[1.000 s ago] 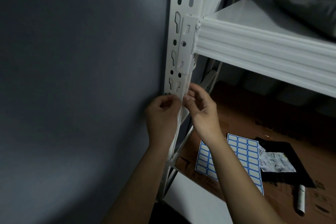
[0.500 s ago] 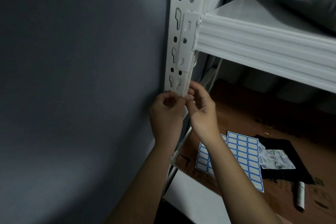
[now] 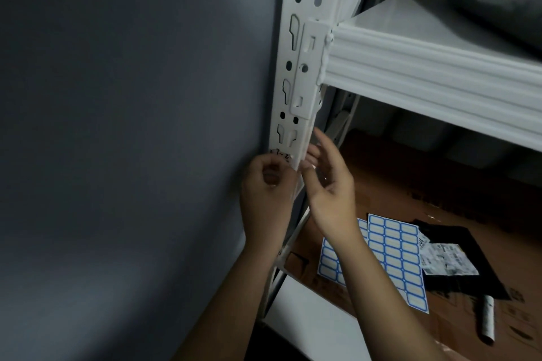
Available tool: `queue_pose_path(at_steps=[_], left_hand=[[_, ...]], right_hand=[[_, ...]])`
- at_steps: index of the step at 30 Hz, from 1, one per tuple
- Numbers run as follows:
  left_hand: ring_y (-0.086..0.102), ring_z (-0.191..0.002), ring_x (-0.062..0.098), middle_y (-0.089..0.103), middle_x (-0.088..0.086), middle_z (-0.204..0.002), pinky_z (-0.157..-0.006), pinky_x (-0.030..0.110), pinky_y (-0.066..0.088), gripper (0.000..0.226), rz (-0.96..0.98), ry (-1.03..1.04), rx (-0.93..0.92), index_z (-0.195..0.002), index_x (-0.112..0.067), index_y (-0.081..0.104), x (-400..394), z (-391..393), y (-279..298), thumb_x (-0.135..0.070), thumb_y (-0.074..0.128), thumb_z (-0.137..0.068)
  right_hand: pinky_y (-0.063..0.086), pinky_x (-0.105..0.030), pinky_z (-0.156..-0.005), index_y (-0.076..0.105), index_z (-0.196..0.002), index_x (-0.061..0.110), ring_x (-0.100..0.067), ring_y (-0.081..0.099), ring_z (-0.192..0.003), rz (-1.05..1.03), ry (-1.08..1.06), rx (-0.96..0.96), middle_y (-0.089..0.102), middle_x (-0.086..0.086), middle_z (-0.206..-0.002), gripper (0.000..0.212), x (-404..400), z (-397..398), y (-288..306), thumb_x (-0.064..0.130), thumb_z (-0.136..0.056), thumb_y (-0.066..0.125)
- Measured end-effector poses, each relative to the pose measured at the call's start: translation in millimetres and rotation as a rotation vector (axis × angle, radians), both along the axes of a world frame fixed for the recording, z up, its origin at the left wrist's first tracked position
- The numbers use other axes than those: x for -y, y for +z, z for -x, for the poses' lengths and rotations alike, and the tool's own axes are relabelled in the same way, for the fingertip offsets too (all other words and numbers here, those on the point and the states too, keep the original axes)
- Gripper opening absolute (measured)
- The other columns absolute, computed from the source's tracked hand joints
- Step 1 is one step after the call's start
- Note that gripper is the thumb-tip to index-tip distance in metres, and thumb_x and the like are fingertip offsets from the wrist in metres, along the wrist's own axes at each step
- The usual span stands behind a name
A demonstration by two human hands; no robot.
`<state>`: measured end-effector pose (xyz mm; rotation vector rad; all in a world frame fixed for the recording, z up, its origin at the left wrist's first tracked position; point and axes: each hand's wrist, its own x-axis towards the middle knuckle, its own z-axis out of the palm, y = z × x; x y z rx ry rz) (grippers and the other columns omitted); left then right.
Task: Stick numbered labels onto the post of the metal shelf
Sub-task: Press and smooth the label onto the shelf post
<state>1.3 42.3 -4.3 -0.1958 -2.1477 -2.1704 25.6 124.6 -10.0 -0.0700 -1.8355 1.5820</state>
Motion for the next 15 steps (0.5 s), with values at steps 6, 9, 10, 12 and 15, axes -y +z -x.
queue_pose_path(at_steps=[6,9,10,12,15], left_hand=[[0.059,-0.089,-0.003,0.060,-0.009,-0.108,-0.071,0.010,0.047,0.016,0.097,-0.033,-0.147,-0.092,-0.039,0.059,14.4,-1.9,-11.0,-0.023,0.054,-0.094],[0.046,-0.104,-0.017,0.048,-0.012,-0.125,-0.084,-0.002,0.035,0.028,0.200,0.009,-0.277,-0.122,-0.020,0.058,16.6,-1.9,-18.8,-0.015,0.049,-0.096],[0.039,-0.111,-0.017,0.044,-0.012,-0.128,-0.088,-0.006,0.028,0.033,0.228,0.014,-0.309,-0.129,-0.016,0.054,16.2,-1.3,-20.3,-0.013,0.048,-0.096],[0.029,-0.119,-0.015,0.040,-0.012,-0.133,-0.092,-0.008,0.020,0.040,0.268,-0.013,-0.329,-0.138,-0.014,0.045,15.5,0.7,-22.5,-0.012,0.045,-0.097],[0.031,-0.128,-0.008,0.040,-0.007,-0.145,-0.099,-0.003,0.022,0.043,0.268,-0.076,-0.292,-0.142,-0.019,0.039,13.4,4.8,-23.2,-0.016,0.041,-0.099]], right_hand=[[0.047,-0.026,-0.076,0.070,-0.098,0.005,-0.019,0.057,-0.083,-0.654,-0.547,-0.180,0.060,-0.007,-0.091,0.012,3.6,-0.2,-17.8,0.009,-0.087,0.067],[0.044,-0.022,-0.073,0.073,-0.095,0.004,-0.018,0.057,-0.079,-0.817,-0.624,-0.209,0.066,-0.008,-0.086,0.011,4.5,3.0,-18.4,0.010,-0.089,0.067],[0.046,-0.023,-0.072,0.074,-0.094,0.003,-0.019,0.059,-0.078,-0.852,-0.644,-0.219,0.067,-0.009,-0.085,0.011,4.4,3.0,-17.1,0.010,-0.089,0.067],[0.049,-0.027,-0.068,0.075,-0.092,0.003,-0.022,0.062,-0.075,-0.902,-0.668,-0.239,0.068,-0.010,-0.083,0.010,3.2,3.1,-14.5,0.009,-0.088,0.069],[0.050,-0.032,-0.061,0.075,-0.092,0.002,-0.025,0.063,-0.073,-0.968,-0.691,-0.228,0.068,-0.011,-0.083,0.009,2.9,3.0,-12.3,0.006,-0.085,0.071]])
